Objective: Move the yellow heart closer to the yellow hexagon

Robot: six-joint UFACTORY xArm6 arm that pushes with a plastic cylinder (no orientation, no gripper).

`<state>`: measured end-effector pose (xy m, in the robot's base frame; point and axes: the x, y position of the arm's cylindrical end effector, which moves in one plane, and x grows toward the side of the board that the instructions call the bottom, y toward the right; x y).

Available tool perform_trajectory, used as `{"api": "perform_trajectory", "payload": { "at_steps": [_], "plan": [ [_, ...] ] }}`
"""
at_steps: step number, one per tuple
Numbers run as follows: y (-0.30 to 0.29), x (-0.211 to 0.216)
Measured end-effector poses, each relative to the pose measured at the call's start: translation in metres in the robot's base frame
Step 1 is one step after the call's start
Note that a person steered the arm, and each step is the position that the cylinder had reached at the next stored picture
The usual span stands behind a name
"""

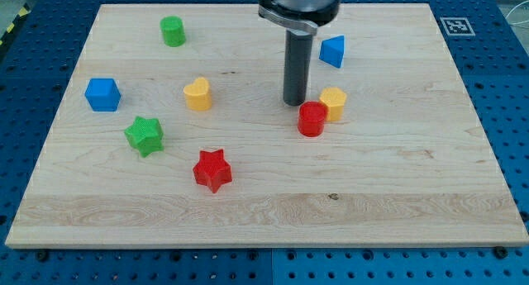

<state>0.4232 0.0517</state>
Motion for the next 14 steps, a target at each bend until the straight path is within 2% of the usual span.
{"api": "perform_trajectory", "payload": {
  "at_steps": [2, 3, 5, 6, 7, 8, 9, 10, 12, 14],
  "plan": [
    [0.128, 0.016],
    [0.13, 0.016],
    [-0.025, -0.048],
    [-0.135, -0.05],
    [-0.215, -0.041],
    [-0.214, -0.025],
    [-0.187, 0.012],
    [-0.185, 0.013],
    [-0.094, -0.025],
    [-0.111, -0.082]
  ]
}}
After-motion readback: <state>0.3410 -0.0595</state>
